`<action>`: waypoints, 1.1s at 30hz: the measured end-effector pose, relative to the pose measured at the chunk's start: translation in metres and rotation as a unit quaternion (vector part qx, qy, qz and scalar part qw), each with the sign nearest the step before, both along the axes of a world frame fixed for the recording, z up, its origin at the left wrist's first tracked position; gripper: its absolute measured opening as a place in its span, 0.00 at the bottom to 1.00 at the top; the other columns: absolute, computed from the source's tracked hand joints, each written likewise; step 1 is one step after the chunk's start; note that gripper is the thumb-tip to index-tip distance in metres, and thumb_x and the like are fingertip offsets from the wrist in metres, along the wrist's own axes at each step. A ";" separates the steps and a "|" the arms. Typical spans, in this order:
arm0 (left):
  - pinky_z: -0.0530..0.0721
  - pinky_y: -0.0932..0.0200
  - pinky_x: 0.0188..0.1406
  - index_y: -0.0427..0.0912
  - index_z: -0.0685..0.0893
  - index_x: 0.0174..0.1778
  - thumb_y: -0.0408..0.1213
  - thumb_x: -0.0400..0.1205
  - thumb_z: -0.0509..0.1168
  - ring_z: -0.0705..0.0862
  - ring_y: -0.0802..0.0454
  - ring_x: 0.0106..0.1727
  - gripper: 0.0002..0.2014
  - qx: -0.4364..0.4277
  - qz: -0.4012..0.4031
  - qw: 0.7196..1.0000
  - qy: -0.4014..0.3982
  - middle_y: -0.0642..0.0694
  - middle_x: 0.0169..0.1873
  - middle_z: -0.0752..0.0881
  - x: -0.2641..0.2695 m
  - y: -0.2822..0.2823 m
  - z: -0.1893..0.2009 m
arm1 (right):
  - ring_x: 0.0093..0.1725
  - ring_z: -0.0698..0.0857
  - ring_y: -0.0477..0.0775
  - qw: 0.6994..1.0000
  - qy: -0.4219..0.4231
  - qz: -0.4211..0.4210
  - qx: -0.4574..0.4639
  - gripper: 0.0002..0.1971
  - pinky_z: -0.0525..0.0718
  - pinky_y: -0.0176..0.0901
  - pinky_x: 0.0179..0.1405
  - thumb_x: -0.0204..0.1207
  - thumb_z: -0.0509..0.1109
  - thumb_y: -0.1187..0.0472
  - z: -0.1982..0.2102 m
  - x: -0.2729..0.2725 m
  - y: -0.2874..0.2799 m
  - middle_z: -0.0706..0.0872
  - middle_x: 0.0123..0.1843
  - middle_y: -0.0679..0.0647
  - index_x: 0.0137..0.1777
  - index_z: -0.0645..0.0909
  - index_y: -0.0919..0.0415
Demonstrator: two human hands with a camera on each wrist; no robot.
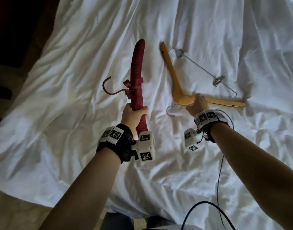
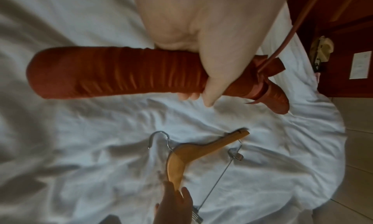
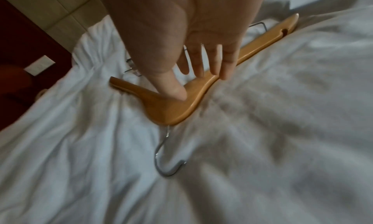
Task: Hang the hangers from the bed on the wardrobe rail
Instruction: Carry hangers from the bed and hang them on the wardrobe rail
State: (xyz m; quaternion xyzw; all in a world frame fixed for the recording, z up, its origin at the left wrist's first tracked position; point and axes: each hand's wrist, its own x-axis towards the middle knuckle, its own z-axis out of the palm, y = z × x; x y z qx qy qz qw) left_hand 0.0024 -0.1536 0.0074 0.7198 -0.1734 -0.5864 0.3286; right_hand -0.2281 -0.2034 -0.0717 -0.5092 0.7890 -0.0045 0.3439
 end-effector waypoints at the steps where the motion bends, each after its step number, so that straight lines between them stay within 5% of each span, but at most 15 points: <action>1: 0.82 0.57 0.37 0.41 0.76 0.46 0.29 0.77 0.71 0.83 0.47 0.37 0.10 0.001 0.004 1.000 -0.002 0.46 0.36 0.82 0.002 0.001 -0.002 | 0.72 0.70 0.68 1.000 0.023 0.005 0.004 0.30 0.70 0.54 0.70 0.72 0.70 0.69 -0.003 -0.004 -0.002 0.72 0.72 0.66 0.74 0.66 0.69; 7: 0.80 0.59 0.32 0.40 0.75 0.52 0.30 0.77 0.71 0.82 0.51 0.33 0.12 0.010 0.021 1.000 -0.003 0.46 0.38 0.79 0.011 -0.004 -0.013 | 0.77 0.64 0.63 0.972 0.154 0.156 0.090 0.32 0.61 0.59 0.76 0.72 0.71 0.65 -0.020 -0.026 -0.016 0.69 0.76 0.61 0.76 0.65 0.60; 12: 0.80 0.58 0.33 0.40 0.75 0.54 0.31 0.77 0.71 0.83 0.52 0.34 0.14 0.012 0.019 1.000 -0.015 0.47 0.39 0.80 0.012 -0.011 -0.018 | 0.67 0.72 0.66 0.948 0.225 0.192 0.120 0.23 0.69 0.60 0.66 0.73 0.70 0.61 -0.019 -0.021 -0.023 0.74 0.67 0.62 0.68 0.73 0.57; 15: 0.80 0.59 0.32 0.42 0.75 0.49 0.31 0.77 0.71 0.82 0.52 0.33 0.11 0.010 0.019 0.999 -0.027 0.47 0.37 0.80 0.013 -0.013 -0.020 | 0.67 0.74 0.66 0.946 0.187 0.213 0.157 0.19 0.73 0.57 0.66 0.74 0.72 0.54 -0.020 -0.017 -0.018 0.77 0.67 0.63 0.64 0.77 0.56; 20: 0.80 0.58 0.33 0.41 0.75 0.49 0.31 0.77 0.71 0.82 0.52 0.31 0.11 -0.001 0.016 0.999 -0.043 0.47 0.36 0.80 0.015 -0.011 -0.015 | 0.54 0.85 0.63 0.963 0.073 0.211 0.149 0.15 0.76 0.43 0.43 0.77 0.69 0.54 -0.016 0.001 0.010 0.87 0.55 0.64 0.57 0.80 0.64; 33: 0.79 0.57 0.31 0.42 0.76 0.45 0.31 0.76 0.71 0.79 0.51 0.29 0.10 -0.091 0.105 0.988 -0.067 0.45 0.32 0.79 0.052 0.008 0.055 | 0.37 0.80 0.60 0.988 -0.123 0.080 -0.046 0.12 0.78 0.48 0.36 0.76 0.69 0.53 0.088 0.072 0.022 0.81 0.34 0.58 0.41 0.78 0.62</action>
